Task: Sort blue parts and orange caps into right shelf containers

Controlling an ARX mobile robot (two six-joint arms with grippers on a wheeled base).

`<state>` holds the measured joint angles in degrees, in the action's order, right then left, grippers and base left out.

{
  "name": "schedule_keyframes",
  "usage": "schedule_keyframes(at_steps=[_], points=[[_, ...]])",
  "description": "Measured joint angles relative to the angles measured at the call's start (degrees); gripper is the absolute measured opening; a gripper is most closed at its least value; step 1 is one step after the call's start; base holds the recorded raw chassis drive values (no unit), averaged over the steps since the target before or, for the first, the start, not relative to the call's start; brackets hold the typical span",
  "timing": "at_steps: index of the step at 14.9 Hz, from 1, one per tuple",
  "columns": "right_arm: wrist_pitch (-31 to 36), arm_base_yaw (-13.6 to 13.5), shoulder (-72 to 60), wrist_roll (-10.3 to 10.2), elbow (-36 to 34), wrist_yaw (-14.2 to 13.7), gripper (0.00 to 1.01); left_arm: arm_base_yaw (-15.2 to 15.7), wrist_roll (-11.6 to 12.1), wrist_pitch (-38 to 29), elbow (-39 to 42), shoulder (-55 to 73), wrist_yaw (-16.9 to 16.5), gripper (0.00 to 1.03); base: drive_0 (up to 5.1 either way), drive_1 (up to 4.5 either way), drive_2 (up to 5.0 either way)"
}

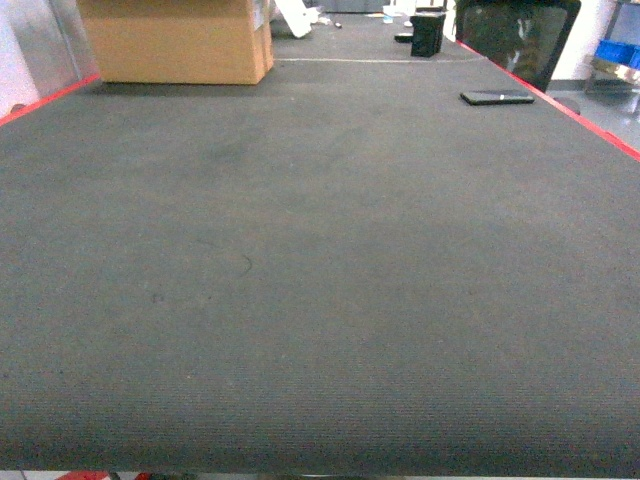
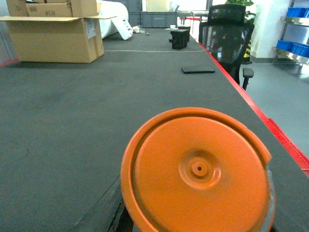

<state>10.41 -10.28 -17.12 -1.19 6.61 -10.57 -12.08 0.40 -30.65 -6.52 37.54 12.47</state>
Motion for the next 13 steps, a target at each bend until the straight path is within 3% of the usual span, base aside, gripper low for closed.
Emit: schedule_keyframes(at_steps=[2,3,4,5,6,7,8,13], points=[[-0.85,2.51,2.12,0.28,-1.53,2.64,0.44,2.60,-0.02,2.67,1.99,-3.69,-2.89,0.42,0.0,0.00,0.0],[-1.81,5.40,3.48,0.39,-2.27,6.62,0.44,3.85,-0.02,3.89,2.60,-6.01,-4.00,0.42,0.0,0.00,0.0],[-2.03,9.99,4.68,0.61,-2.86,9.73,0.44,4.94,-0.04,5.20,3.04,-8.11,-5.18,0.42,0.0,0.00,0.0],[-2.38,10.64,5.49,0.63,-3.19,9.73,0.44,5.86,-0.07,6.73,3.54,-10.10,-5.95,0.42,0.0,0.00,0.0],[-2.80,10.38,6.19,0.74,-3.54,10.67,0.44,8.76,-0.04,8.22,3.93,-11.82,-10.29,0.42,0.0,0.00,0.0],[-7.87,10.29,9.46,0.79,-3.50,10.56,0.44,12.17,-0.09,9.66,4.46,-13.66,-11.78,0.42,0.0,0.00,0.0],[-11.17,10.29,13.86,0.79,-4.50,10.45,0.44,12.46,-0.20,6.80,5.86,-14.21,-11.54,0.42,0.0,0.00,0.0],[-10.71,10.29,16.83,0.81,-5.86,10.58,0.44,11.96,-0.17,14.93,5.92,-21.62,-12.46,0.42,0.0,0.00,0.0]])
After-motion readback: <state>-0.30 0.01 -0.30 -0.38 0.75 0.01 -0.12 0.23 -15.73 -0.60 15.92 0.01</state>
